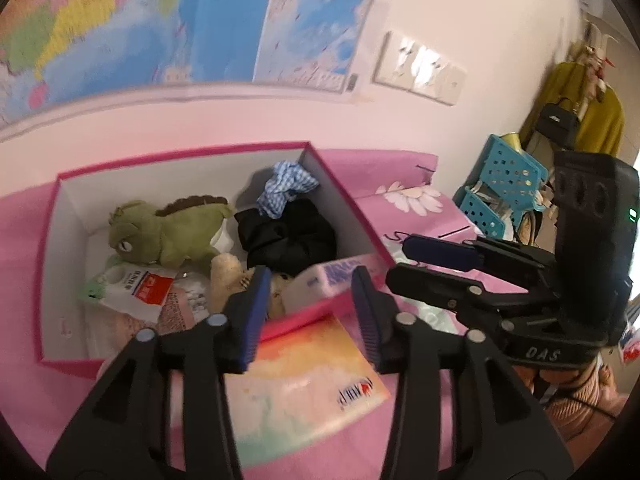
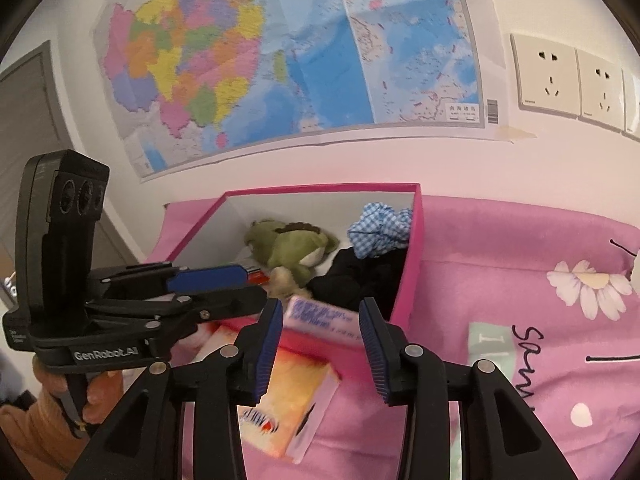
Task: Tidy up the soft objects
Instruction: 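Move the right gripper to the gold tissue pack on the bedspread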
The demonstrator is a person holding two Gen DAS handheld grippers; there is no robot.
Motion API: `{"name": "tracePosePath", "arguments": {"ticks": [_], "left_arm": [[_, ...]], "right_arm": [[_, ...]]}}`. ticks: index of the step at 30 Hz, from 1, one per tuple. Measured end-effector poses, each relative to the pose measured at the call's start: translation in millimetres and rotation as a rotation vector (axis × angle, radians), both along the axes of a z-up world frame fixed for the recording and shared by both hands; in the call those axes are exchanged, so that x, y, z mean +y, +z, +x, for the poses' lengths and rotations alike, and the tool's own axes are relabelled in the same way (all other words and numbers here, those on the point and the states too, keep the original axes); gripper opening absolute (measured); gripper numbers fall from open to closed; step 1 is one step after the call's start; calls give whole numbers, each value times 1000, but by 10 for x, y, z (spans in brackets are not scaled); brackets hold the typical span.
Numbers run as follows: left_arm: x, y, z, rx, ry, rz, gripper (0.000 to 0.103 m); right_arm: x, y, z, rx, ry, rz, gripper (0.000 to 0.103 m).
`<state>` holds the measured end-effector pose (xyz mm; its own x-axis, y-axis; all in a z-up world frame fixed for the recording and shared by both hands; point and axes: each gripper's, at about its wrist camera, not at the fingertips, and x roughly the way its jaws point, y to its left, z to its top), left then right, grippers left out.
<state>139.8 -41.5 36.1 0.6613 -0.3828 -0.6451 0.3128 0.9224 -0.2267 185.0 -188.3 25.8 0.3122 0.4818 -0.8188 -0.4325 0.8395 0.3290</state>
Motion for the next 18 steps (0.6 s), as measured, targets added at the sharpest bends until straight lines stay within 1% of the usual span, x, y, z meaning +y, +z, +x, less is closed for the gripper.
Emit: {"name": "tracePosePath", "arguments": {"ticks": [3, 4, 5, 7, 10, 13, 16, 18], "left_arm": [[49, 85, -274, -44, -33, -12, 50], [65, 97, -363, -56, -44, -14, 52], [81, 97, -456, -65, -53, -12, 56], [112, 58, -635, -69, -71, -8, 57], [183, -105, -861, -32, -78, -9, 57], [247, -346, -1028, 42, -67, -6, 57], [323, -591, -1152, 128, -49, -31, 57], [368, -710, -1230, 164, -35, -45, 57]], "right_arm": [[-16, 94, -159, -3, 44, 38, 46], [-22, 118, -219, 1, 64, 55, 48], [-23, 131, -282, 13, 90, 75, 50], [-18, 129, -406, 42, 138, 101, 52], [17, 58, -630, 94, 211, 117, 54], [71, -90, -843, 160, 264, 105, 55], [123, -251, -1020, 237, 303, 100, 55], [144, -336, -1117, 277, 320, 97, 55]]}}
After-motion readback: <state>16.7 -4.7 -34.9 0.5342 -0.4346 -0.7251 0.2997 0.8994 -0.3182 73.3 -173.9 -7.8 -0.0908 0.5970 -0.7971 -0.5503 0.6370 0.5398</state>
